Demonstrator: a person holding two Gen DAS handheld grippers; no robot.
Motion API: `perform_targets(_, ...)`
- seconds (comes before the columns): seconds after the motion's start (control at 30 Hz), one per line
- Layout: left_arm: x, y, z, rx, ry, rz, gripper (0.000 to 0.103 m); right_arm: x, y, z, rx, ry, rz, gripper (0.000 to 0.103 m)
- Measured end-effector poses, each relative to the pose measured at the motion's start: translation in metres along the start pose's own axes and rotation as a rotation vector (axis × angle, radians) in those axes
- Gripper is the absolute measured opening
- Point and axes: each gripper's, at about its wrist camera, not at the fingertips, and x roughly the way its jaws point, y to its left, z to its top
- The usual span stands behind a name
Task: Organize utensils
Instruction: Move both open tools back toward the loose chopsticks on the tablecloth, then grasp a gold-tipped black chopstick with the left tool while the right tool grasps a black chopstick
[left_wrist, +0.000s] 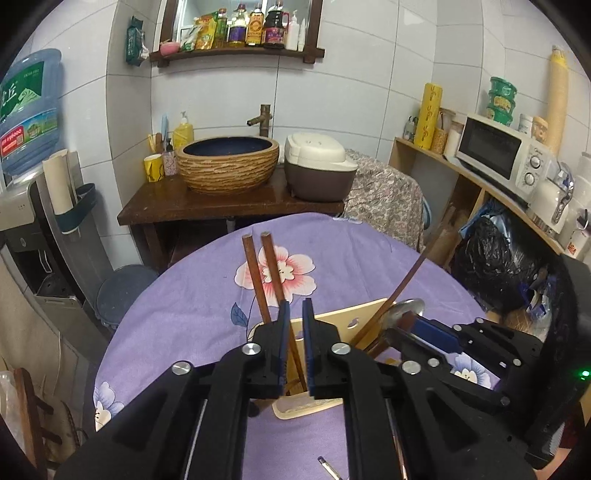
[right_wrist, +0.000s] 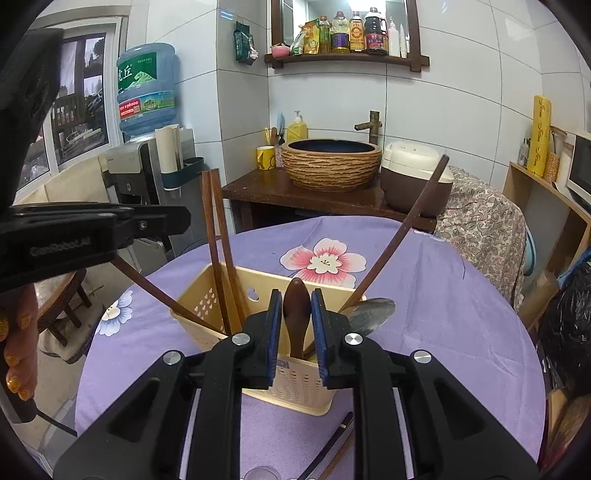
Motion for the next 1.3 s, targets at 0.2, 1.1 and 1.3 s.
perform_targets(0.2, -0.049, -0.001, -0.017, -0.025, -0.13, 0.021, 0.065, -0.026, 0.002, -0.006, -0.006, -0.071, -0.015, 0.049)
perform_targets(1.1, -0.021, 0.004, -0.207, -0.168, 0.031, 0.191, 0.097, -0.085, -0.03, -0.177, 0.138, 0.122, -0.18, 0.074)
perform_targets(1.3, -0.012, -0.002, -0.222, -0.209, 0.107, 0.139, 0.071, -0.082, -0.038, -0.192, 0.178, 0.161, -0.203, 0.074)
